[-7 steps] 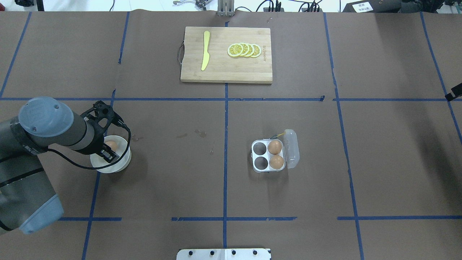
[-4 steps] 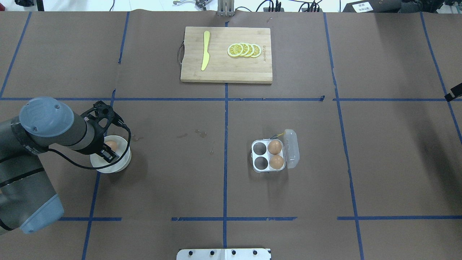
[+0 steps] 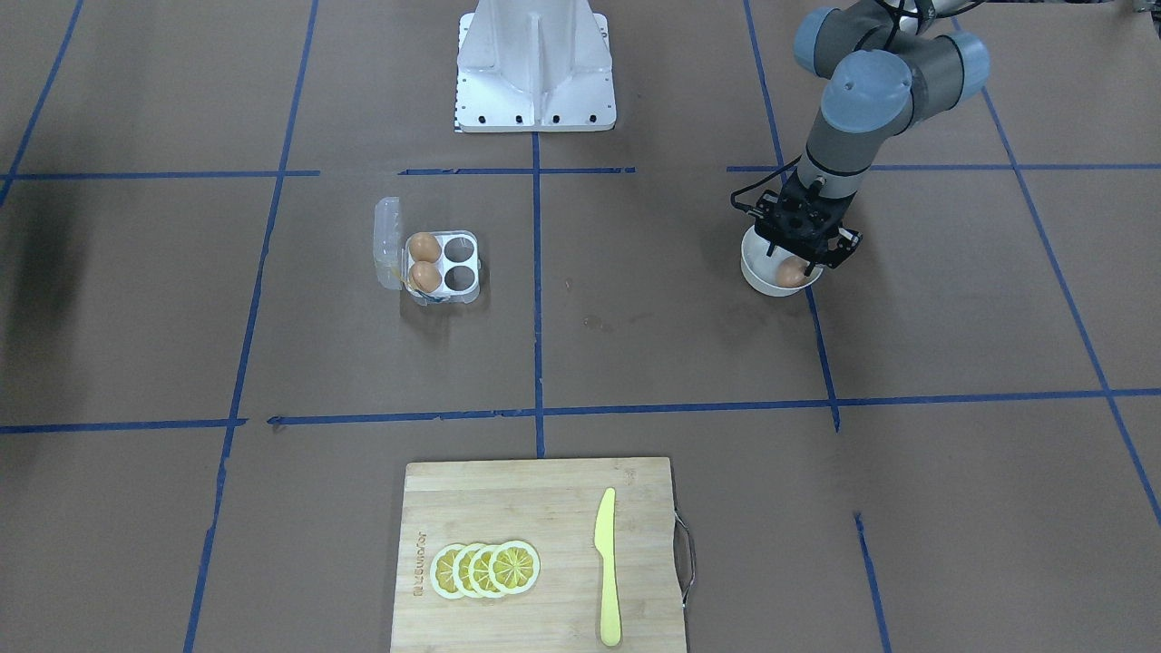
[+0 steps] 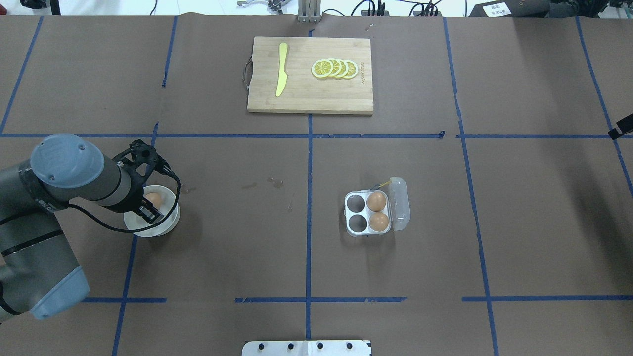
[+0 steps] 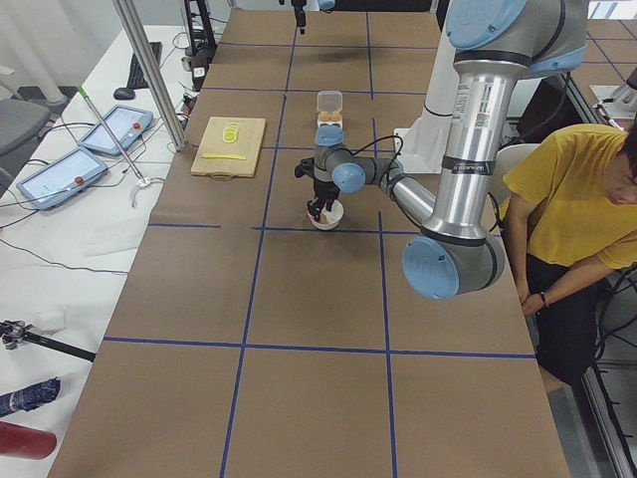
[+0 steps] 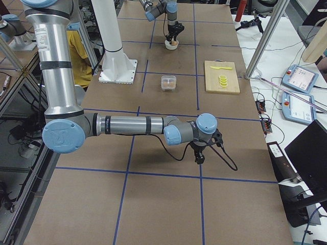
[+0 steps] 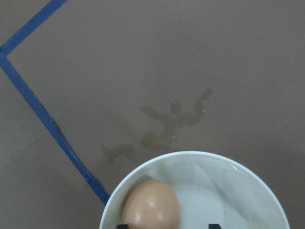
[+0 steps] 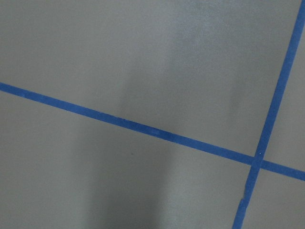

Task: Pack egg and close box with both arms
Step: 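Lower the left gripper into the bowl and close it on the egg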

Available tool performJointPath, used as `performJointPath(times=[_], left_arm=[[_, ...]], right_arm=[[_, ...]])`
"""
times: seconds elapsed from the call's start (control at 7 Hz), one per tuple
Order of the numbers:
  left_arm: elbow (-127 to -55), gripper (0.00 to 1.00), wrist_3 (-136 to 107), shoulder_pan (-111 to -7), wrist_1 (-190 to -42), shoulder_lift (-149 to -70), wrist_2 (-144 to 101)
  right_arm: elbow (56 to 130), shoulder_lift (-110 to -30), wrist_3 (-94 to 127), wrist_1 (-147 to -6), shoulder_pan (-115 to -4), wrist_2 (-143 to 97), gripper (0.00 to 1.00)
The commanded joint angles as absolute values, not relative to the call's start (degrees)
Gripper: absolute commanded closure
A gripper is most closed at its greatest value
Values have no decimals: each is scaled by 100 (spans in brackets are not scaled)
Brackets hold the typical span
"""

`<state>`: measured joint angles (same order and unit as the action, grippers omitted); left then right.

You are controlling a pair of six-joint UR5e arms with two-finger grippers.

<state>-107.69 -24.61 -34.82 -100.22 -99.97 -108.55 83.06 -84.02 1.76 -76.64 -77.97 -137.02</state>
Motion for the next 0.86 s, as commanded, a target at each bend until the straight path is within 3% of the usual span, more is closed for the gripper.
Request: performJointPath(times=[0.0, 0.57, 0.71], left_arm=[[-10723, 37, -2461, -3472, -10020, -10054, -10854], [-10643, 42, -2461, -3472, -10020, -10099, -10854], [-10644, 63, -2461, -3472, -10020, -10099, -10854]], right_arm=[[8306, -8402, 176, -7664, -7796, -13702, 0], [8306, -8402, 176, -7664, -7796, -13702, 0], [8306, -8402, 176, -7664, -7796, -13711, 0]])
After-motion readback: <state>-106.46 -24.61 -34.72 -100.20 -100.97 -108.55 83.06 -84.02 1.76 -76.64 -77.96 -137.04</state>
